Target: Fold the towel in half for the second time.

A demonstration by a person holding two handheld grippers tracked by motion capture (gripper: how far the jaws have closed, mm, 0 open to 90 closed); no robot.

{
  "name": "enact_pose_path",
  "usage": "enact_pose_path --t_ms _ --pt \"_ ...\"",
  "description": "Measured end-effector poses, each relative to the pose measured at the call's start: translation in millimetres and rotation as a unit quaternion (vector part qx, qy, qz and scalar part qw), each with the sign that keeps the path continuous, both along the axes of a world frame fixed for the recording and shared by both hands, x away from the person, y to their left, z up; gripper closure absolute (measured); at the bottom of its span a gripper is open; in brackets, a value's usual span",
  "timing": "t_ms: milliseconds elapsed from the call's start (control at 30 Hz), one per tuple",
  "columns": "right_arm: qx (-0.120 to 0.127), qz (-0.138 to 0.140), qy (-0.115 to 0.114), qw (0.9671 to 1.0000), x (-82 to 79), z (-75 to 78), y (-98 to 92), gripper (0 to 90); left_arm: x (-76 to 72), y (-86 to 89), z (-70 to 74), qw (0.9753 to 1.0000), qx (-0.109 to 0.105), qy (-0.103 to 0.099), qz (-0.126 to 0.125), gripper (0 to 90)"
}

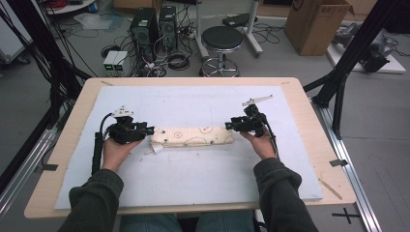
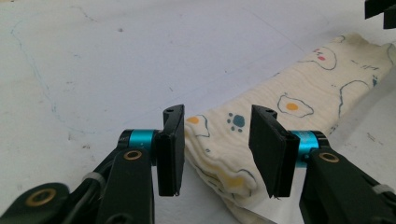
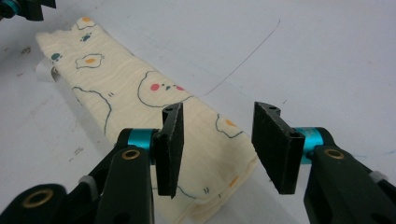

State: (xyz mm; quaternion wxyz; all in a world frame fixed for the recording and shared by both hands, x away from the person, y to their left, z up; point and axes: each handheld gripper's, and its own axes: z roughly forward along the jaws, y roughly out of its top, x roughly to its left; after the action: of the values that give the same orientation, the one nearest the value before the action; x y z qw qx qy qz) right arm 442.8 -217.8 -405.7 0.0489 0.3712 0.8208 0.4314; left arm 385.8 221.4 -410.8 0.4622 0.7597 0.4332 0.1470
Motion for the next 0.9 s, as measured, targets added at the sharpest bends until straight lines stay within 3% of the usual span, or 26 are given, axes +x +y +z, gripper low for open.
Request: enact_pose_path --t_ms 433,567,900 --pt "0.015 0.006 -0.009 0.9998 -8.6 8.2 2.5 44.3 -10.2 -0.4 9.5 0.9997 -0.012 -0.01 -0.017 50.8" --pt "0.018 0.007 -0.016 0.9997 -11.3 10.8 3.1 41.5 -12.6 -2.6 10.9 0.9996 -0.006 -0.011 -0.024 49.5" --pt "0.021 -0.008 -0.023 0.9995 -17.4 16.9 2.3 31.2 -18.0 -3.8 16.0 0.9994 -0.013 -0.018 -0.026 43.6"
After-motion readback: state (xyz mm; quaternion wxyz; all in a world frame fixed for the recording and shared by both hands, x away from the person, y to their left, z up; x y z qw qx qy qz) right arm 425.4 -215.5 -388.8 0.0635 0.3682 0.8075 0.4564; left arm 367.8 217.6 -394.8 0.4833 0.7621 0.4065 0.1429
